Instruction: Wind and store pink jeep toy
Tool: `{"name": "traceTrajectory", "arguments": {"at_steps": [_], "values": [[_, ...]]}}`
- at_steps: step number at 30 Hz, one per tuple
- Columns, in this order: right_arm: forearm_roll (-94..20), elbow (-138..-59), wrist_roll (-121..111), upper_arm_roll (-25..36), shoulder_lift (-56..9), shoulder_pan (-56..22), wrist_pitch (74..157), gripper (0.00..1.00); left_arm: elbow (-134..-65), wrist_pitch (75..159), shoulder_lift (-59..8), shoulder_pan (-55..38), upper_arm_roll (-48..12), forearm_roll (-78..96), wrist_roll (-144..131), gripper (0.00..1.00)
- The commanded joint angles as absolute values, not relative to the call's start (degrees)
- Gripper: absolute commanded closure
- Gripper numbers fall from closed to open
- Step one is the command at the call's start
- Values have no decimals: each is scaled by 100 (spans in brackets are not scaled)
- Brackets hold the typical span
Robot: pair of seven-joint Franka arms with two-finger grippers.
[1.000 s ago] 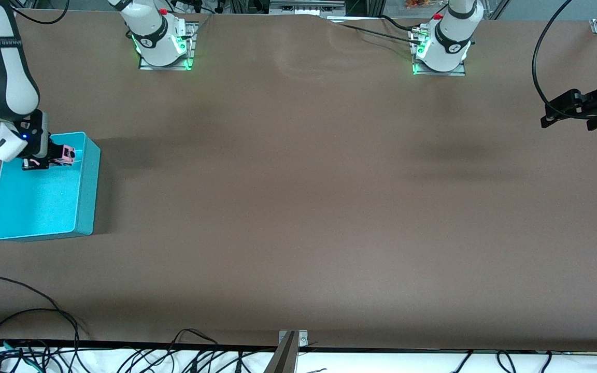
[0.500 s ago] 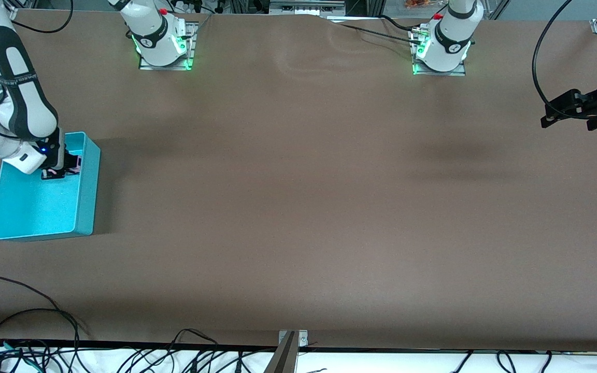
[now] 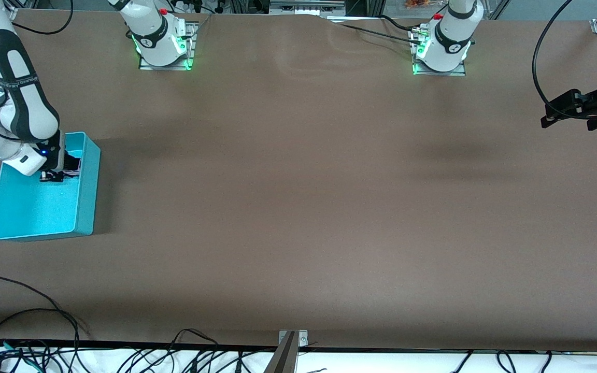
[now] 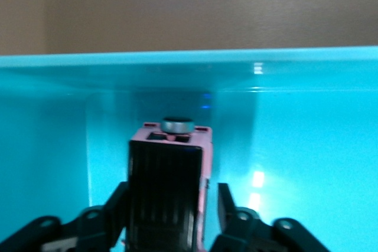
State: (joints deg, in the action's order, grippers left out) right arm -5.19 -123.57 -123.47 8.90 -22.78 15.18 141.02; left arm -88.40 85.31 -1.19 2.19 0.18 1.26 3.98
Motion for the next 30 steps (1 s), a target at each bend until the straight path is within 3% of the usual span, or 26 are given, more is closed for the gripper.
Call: {"name": "traceTrajectory", "arguments": {"at_steps": [1,16,24,30], "values": [[-703,-12244,-12481,774,-2066,1538,13931,0,-8640,8420,-211,246,9,176,378,0],[-896,-11936,-9196,167,-862,1538,12604,0,-8631,8420,-211,246,9,176,378,0],[-905,-11760,-8105,-105,-624,1512,12533,0,-8640,8420,-211,246,9,176,378,0],[-905,-11146,-6971,-141,-606,1433,11762,0,-8640,8420,-211,246,9,176,378,0]]}}
